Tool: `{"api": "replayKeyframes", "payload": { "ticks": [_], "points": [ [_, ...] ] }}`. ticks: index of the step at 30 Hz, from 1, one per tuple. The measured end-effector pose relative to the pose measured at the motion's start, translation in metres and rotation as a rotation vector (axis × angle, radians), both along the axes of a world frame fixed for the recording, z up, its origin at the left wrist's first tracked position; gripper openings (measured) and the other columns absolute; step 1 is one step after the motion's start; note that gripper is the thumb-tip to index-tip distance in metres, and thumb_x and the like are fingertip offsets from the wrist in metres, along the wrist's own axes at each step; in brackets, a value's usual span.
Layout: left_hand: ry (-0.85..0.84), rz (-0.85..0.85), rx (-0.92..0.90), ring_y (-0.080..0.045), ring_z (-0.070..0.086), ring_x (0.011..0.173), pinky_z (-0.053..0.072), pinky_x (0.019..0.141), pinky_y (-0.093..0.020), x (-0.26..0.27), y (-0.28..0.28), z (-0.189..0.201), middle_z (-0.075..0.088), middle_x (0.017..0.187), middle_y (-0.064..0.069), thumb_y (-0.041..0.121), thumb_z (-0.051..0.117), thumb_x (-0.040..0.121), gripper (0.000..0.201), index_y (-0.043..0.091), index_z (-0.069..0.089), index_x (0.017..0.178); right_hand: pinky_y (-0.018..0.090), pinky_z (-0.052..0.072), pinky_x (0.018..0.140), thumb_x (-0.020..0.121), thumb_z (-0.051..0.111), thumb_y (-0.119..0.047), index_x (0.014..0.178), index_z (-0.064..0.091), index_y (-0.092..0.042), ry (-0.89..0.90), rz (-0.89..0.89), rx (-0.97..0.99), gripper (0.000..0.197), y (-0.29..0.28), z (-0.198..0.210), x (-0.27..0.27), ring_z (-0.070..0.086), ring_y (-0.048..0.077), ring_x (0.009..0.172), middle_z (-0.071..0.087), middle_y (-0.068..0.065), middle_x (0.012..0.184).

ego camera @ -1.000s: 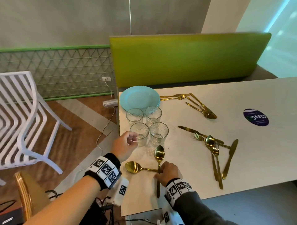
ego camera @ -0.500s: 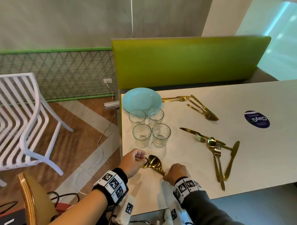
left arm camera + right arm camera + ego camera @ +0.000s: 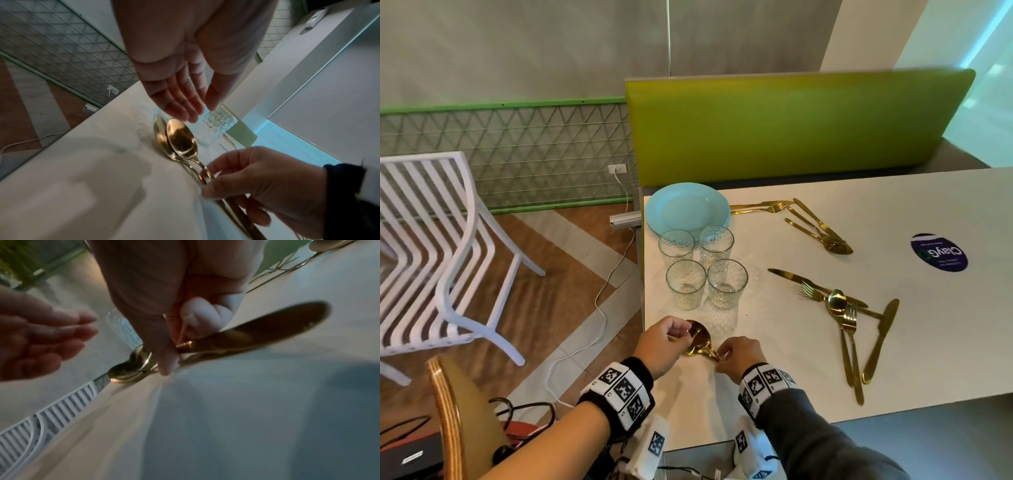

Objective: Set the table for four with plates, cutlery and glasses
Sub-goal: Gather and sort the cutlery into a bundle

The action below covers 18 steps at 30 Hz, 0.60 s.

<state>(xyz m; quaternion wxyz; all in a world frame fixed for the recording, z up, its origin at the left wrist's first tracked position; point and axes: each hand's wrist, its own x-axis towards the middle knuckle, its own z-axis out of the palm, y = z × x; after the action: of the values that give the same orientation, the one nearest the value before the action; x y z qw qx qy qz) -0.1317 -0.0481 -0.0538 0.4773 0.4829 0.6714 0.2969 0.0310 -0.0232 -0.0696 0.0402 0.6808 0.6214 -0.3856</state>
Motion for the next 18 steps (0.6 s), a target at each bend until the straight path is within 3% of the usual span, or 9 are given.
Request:
{"api": "replayKeyframes", "payload": {
  "ticks": [2,7,10,14,16,18],
  "points": [
    [0.003,-0.010,0.013,-0.013,0.055,0.082,0.046,0.078,-0.026,0.002,0.002,0.003,0.060,0.087,0.009,0.010,0.062,0.084,0.017,0.026,0.060,0.090,0.024,0.050,0.087,0.083,0.067,-0.022,0.109,0.068,-0.018,-0.047,0.006,0.000,0.026,0.001,0.000,0.000,0.059,0.015,0.094,0.064,0.004,0.115],
    [-0.001,-0.040,0.009,-0.016,0.057,0.082,0.046,0.074,-0.025,0.009,0.004,0.009,0.062,0.089,0.003,0.011,0.061,0.085,0.016,0.027,0.059,0.088,0.026,0.050,0.085,0.083,0.064,-0.026,0.108,0.068,-0.018,-0.115,0.012,0.020,0.026,0.001,0.005,0.000,0.061,0.018,0.095,0.065,0.004,0.114],
    [0.013,-0.065,-0.017,-0.013,0.059,0.072,0.049,0.064,-0.019,0.016,0.002,0.012,0.062,0.085,0.002,0.012,0.060,0.086,0.011,0.022,0.059,0.089,0.027,0.050,0.084,0.083,0.063,-0.025,0.106,0.067,-0.016,-0.107,0.007,0.027,0.026,0.000,0.009,0.004,0.061,0.019,0.091,0.065,0.005,0.111],
    [0.018,-0.142,-0.096,-0.009,0.061,0.058,0.050,0.052,-0.015,0.029,-0.004,0.022,0.062,0.073,0.003,0.021,0.063,0.086,0.011,0.021,0.059,0.075,0.021,0.045,0.071,0.081,0.068,-0.029,0.093,0.067,-0.015,0.031,-0.003,0.043,0.018,-0.001,0.024,0.018,0.052,0.011,0.083,0.059,-0.002,0.089],
    [0.039,-0.221,-0.132,-0.010,0.063,0.061,0.052,0.056,-0.017,0.040,-0.007,0.030,0.064,0.075,0.002,0.034,0.059,0.088,0.020,0.018,0.061,0.077,0.019,0.042,0.063,0.080,0.069,-0.033,0.084,0.067,-0.018,0.139,-0.087,0.101,0.016,-0.006,0.036,0.029,0.053,0.011,0.077,0.059,-0.005,0.079],
    [-0.009,-0.242,-0.126,-0.012,0.066,0.069,0.055,0.065,-0.021,0.055,-0.007,0.039,0.064,0.085,0.002,0.043,0.051,0.091,0.028,0.017,0.061,0.090,0.021,0.044,0.057,0.081,0.068,-0.033,0.070,0.062,-0.023,0.286,-0.203,0.145,0.016,-0.012,0.049,0.037,0.055,0.011,0.065,0.059,-0.006,0.068]
  ]
}}
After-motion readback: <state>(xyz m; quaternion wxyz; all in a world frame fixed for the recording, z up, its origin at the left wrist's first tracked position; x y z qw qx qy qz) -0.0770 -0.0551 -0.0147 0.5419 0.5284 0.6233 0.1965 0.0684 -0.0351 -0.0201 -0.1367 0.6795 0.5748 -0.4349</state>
